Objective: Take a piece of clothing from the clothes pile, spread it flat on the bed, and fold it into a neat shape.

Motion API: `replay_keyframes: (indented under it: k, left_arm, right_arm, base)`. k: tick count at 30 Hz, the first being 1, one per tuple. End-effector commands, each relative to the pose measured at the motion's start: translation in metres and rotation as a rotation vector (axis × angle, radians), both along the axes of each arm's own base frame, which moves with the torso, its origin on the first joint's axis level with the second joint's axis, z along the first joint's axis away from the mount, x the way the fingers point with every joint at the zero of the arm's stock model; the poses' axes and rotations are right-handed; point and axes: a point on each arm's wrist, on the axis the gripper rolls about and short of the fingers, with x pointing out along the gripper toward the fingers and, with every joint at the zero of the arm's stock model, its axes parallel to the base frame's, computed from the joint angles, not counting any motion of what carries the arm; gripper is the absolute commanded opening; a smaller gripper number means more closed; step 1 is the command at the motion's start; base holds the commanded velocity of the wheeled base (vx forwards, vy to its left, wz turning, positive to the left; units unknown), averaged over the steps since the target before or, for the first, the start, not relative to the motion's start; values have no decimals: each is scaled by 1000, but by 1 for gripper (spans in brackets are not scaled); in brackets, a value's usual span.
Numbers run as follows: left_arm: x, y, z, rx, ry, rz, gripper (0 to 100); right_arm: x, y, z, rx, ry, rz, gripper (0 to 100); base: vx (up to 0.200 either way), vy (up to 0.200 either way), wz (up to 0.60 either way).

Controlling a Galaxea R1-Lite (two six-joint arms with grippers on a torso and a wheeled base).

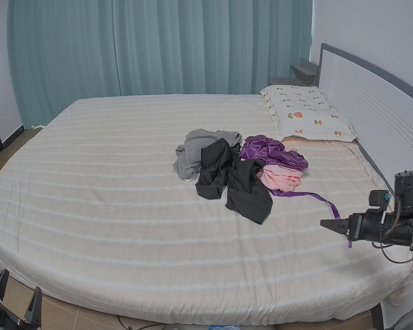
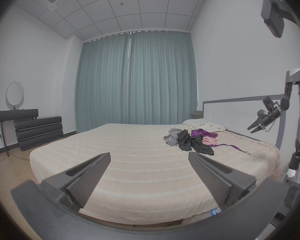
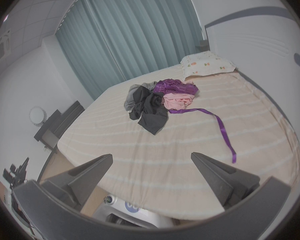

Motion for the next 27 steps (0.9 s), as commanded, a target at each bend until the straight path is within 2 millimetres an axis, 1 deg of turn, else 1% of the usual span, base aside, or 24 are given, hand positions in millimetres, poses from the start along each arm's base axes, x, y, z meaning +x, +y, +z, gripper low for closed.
replay_keyframes:
  k: [1,2,3,5,6,7,8,10,17,19,21,24,27]
  left_arm:
    - [0,0,-5,0,5,1,100]
    - [0,0,-5,0,5,0,100]
    - [0,0,-5,0,5,0,100]
    - [0,0,-5,0,5,0,100]
    - [0,0,-5,0,5,0,100]
    - [0,0,-5,0,5,0,100]
    - [0,0,-5,0,5,0,100]
    - [0,0,-5,0,5,0,100]
    - [0,0,-5,0,5,1,100]
    - [0,0,-5,0,5,0,100]
    - [0,0,-5,0,5,0,100]
    - [0,0,-5,0,5,0,100]
    - [0,0,-5,0,5,1,100]
  right_arm:
    - [114,51,-85,46,103,-66,100]
    - [117,52,-87,47,104,-73,100]
    - [130,56,-93,54,97,-82,100]
    - [141,62,-100,65,96,-82,100]
    - [143,63,-101,68,96,-82,100]
    - [152,68,-106,80,92,-87,100]
    - [154,69,-107,86,93,-89,100]
    - [169,78,-115,111,87,-97,100]
    - [204,90,-140,117,78,-97,100]
    - [212,92,-146,115,88,-98,100]
    - [215,94,-151,112,95,-97,100]
    - [219,95,-153,117,93,-97,100]
    - [224,103,-159,127,92,-93,100]
  base:
    - [0,0,0]
    - [0,0,0]
    - [0,0,0]
    - [0,0,0]
    - [0,0,0]
    - [0,0,0]
    - [0,0,0]
    - [0,0,0]
    - [0,0,0]
    - [0,0,0]
    - [0,0,0]
    - [0,0,0]
    - [0,0,0]
